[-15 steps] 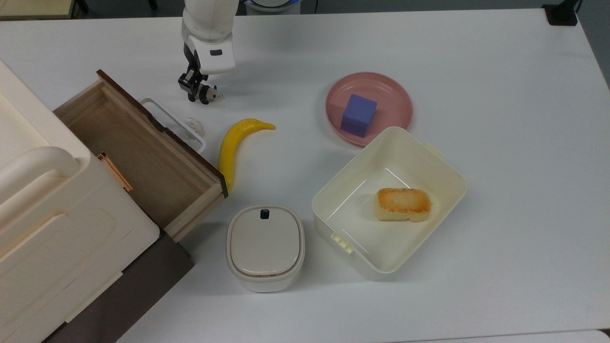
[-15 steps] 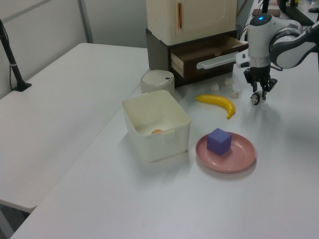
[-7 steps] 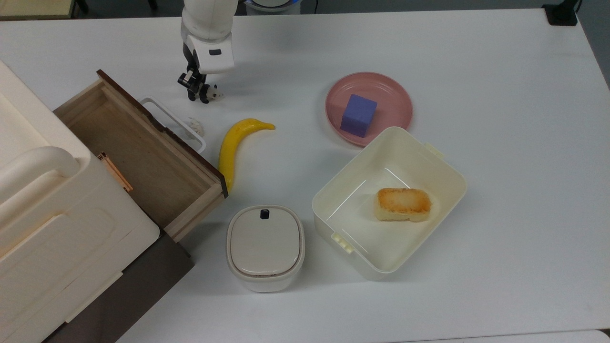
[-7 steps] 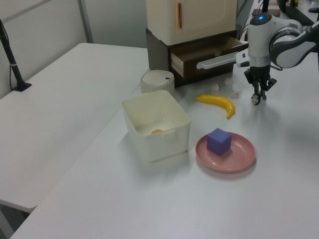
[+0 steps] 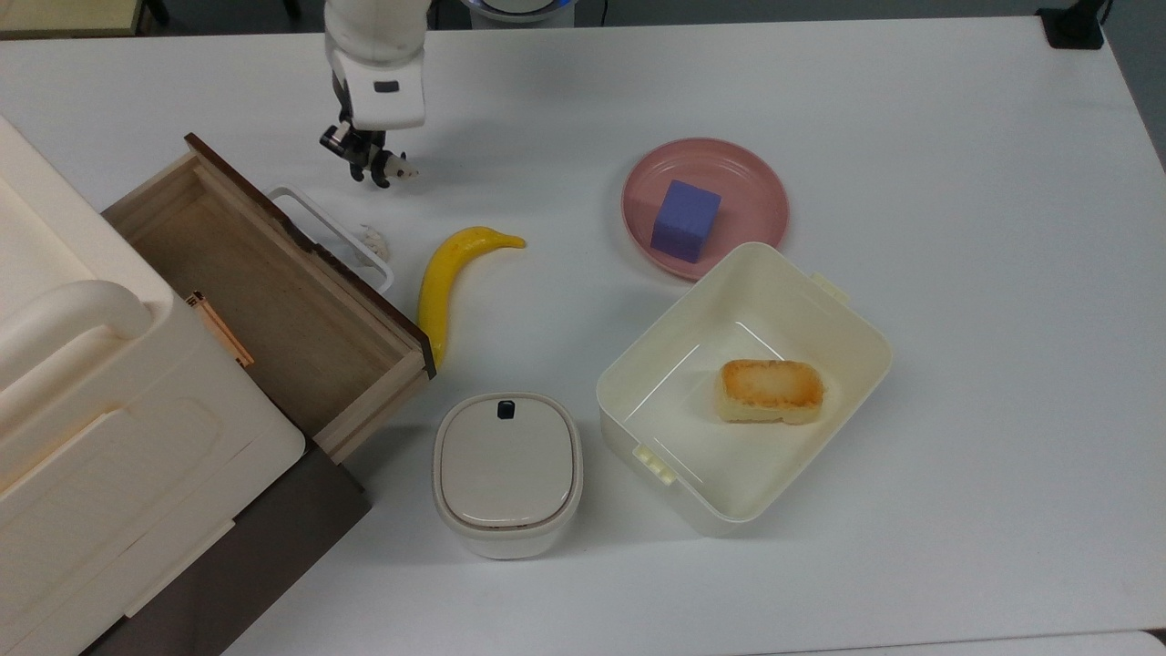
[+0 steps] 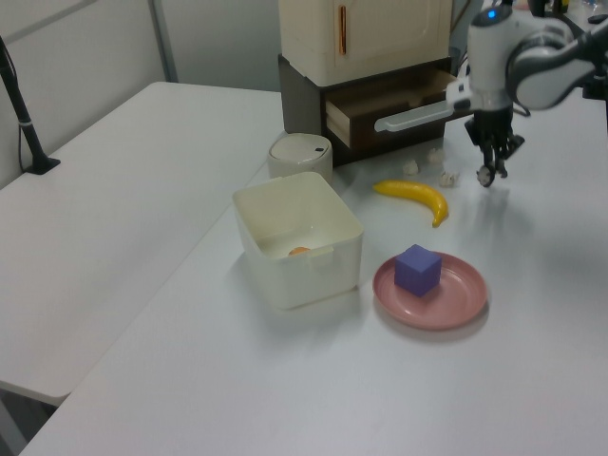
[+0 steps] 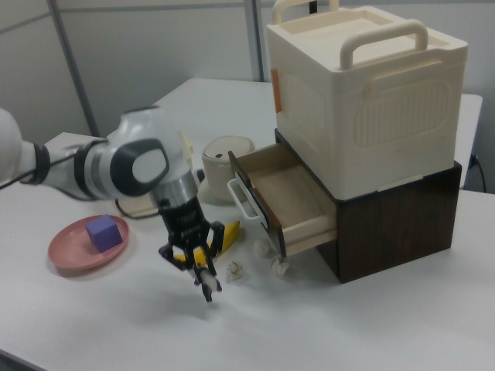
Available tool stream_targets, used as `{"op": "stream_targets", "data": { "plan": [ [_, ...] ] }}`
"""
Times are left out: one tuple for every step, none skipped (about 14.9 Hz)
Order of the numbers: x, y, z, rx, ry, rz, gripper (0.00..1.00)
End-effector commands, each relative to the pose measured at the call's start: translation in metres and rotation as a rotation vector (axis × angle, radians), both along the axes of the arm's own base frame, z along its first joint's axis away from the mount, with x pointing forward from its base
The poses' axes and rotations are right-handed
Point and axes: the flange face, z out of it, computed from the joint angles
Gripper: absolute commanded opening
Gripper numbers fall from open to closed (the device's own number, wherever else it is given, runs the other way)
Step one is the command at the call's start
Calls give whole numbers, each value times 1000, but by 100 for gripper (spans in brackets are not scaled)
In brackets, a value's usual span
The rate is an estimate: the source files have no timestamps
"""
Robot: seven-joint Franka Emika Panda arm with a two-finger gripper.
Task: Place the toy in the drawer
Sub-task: 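Lift the panda toy and carry it over the open wooden drawer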
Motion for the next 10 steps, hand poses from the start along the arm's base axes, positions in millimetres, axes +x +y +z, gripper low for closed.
{"op": "stream_targets", "data": {
  "plan": [
    [20, 2, 59, 58, -23, -40, 4],
    [29, 4, 80, 83, -54, -55, 4],
    [36, 5, 101, 109, -77, -72, 4],
    [42, 7, 122, 122, -98, -80, 4],
    [49, 11, 143, 130, -132, -78, 4],
    [54, 12, 162, 141, -173, -85, 4],
    [58, 11, 178, 149, -207, -86, 4],
    [60, 6, 192, 147, -235, -90, 4],
    [63, 2, 204, 145, -260, -95, 4],
    [68, 1, 211, 149, -279, -103, 4]
  ]
}}
